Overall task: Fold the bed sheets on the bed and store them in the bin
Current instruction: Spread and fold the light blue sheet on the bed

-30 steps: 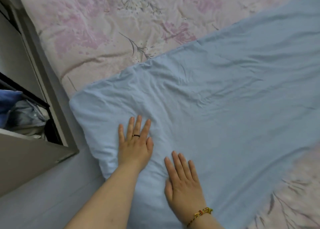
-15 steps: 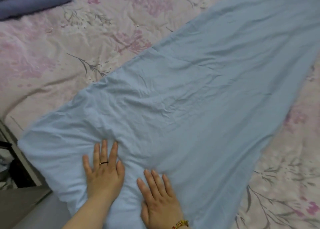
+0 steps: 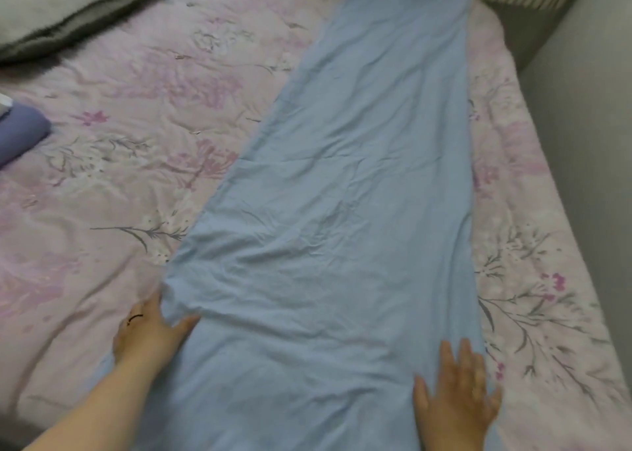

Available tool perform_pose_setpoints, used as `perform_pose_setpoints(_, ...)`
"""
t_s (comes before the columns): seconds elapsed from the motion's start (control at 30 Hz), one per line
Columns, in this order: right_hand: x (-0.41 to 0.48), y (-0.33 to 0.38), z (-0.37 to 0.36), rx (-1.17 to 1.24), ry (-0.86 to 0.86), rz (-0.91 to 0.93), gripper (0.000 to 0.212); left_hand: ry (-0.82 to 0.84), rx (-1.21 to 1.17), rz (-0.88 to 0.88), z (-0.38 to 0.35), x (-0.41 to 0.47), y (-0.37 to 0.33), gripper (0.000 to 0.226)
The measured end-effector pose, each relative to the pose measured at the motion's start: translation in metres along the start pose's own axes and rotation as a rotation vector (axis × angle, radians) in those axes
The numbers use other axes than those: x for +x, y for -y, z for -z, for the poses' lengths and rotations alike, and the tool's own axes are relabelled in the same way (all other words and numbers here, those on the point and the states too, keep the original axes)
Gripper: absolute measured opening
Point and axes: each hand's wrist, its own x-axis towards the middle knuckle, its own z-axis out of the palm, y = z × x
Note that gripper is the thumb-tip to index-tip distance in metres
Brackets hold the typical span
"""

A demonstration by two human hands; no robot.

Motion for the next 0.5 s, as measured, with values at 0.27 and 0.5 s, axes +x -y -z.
perform_pose_setpoints(0.27, -0.015, -0.015, 0.056, 0.540, 0.383, -0.788, 0.049, 0.132, -0.224, 0.042, 0.020, -0.006, 0.032, 0.046)
perform_pose_setpoints(0.5, -0.083, -0.023, 0.076, 0.600, 0.765, -0.872, 0.102, 0.354, -0.323, 0.146, 0.034, -0.055, 0.058, 0.055)
